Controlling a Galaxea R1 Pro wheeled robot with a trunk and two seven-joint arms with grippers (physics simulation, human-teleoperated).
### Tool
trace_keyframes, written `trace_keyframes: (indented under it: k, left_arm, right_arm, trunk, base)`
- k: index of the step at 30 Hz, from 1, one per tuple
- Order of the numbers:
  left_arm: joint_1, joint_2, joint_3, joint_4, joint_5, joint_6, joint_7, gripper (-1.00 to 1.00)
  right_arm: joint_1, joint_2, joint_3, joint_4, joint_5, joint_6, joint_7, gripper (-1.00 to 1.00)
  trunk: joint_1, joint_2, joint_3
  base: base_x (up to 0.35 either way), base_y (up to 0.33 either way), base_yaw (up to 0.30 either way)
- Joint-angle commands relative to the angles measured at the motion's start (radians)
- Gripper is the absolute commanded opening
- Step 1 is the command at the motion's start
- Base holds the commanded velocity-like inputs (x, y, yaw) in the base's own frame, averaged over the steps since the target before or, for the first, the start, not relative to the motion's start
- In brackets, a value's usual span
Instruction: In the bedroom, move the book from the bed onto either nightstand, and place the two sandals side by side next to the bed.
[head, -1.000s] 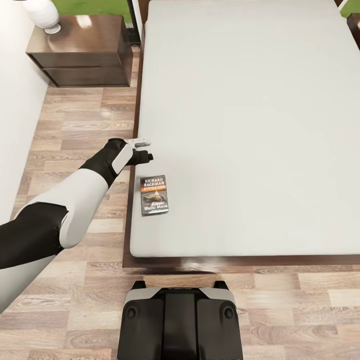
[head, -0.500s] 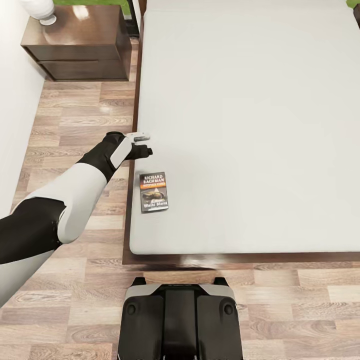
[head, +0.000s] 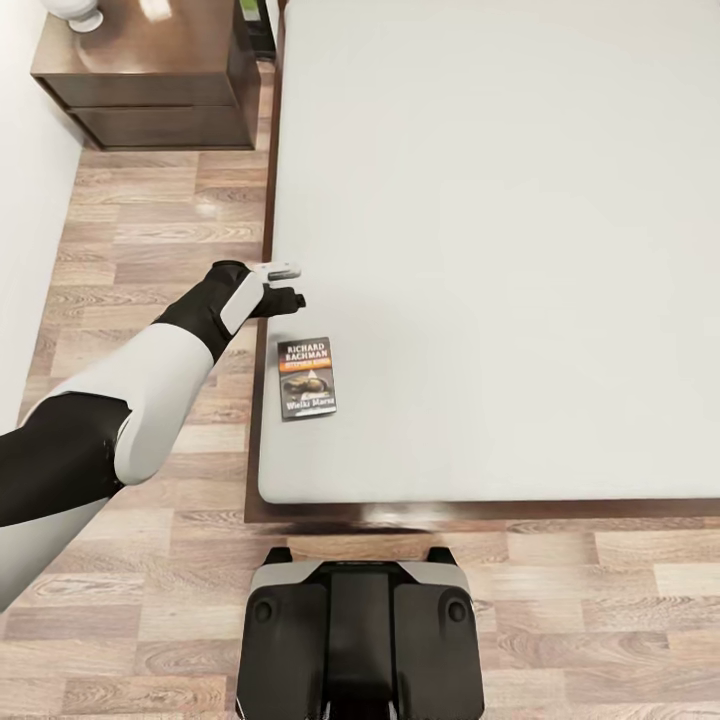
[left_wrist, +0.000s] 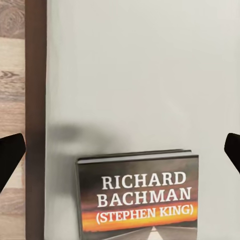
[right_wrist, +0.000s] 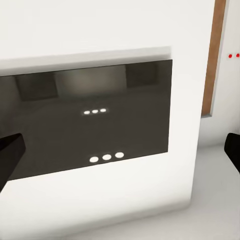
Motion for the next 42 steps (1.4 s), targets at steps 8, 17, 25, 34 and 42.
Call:
trace_keyframes:
  k: [8, 17, 25, 34, 42]
  left_arm:
    - [-0.001, 0.001, -0.007, -0.001, 0.011, 0.004, 0.008, 1.0]
    - [-0.002, 0.0, -0.007, -0.001, 0.011, 0.004, 0.009, 1.0]
    - [-0.008, 0.003, -0.008, -0.001, 0.01, 0.004, 0.009, 1.0]
    - [-0.039, 0.006, -0.006, -0.001, 0.01, 0.004, 0.024, 1.0]
    - [-0.055, 0.007, -0.004, -0.002, 0.011, 0.005, 0.043, 1.0]
  right_arm:
    - [0.0, 0.0, -0.001, -0.001, -0.003, 0.003, -0.003, 1.0]
    - [0.0, 0.0, -0.001, -0.001, -0.003, 0.003, -0.004, 1.0]
    - [0.0, 0.0, 0.0, -0.001, -0.002, 0.002, -0.004, 1.0]
    - [0.0, 0.001, 0.0, -0.001, -0.002, 0.002, -0.003, 1.0]
    - [0.0, 0.001, 0.001, -0.001, -0.002, 0.002, -0.003, 1.0]
  trunk:
    - [0.001, -0.002, -0.014]
    - [0.001, -0.002, -0.029]
    - [0.001, -0.002, -0.042]
    - [0.001, -0.002, -0.057]
    - [0.001, -0.002, -0.07]
  base:
    - [0.0, 0.0, 0.0]
    - [0.0, 0.0, 0.0]
    - [0.0, 0.0, 0.0]
    - [0.0, 0.0, 0.0]
    - [0.0, 0.0, 0.0]
